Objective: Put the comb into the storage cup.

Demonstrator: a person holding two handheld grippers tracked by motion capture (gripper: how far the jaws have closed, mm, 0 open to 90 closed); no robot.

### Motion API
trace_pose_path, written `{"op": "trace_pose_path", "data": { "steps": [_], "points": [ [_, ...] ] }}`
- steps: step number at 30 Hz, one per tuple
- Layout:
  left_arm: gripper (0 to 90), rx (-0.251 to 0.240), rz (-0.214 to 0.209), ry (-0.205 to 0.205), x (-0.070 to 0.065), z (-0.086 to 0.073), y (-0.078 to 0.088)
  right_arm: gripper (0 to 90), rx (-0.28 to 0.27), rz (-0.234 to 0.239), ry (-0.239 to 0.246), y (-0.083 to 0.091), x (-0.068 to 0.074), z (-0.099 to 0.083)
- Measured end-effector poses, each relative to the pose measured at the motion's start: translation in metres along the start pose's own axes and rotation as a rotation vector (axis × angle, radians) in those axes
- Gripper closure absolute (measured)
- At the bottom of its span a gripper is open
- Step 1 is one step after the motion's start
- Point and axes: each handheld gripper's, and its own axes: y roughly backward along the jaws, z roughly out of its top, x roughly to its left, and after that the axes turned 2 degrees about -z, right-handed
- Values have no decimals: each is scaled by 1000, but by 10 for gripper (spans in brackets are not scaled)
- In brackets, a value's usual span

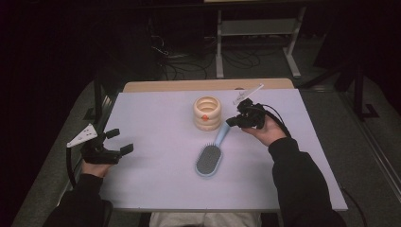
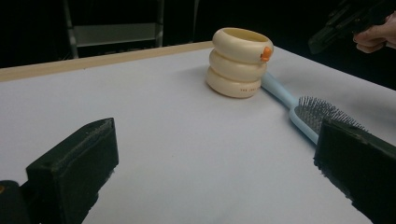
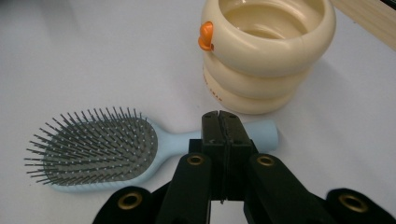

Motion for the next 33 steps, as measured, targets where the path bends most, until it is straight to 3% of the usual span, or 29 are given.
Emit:
{"op": "trace_pose_path", "data": {
  "steps": [16,26,33],
  "points": [
    [0,2,-2,-1,0,0,0,888,21,28,14,-24,-2,1],
    [0,-2,4,-4,0,0,0,889,61,20,53,-41,0,1],
    [0,11,9,-26,-2,1,-1,890,71,32,52,-50,1,0]
  ]
}}
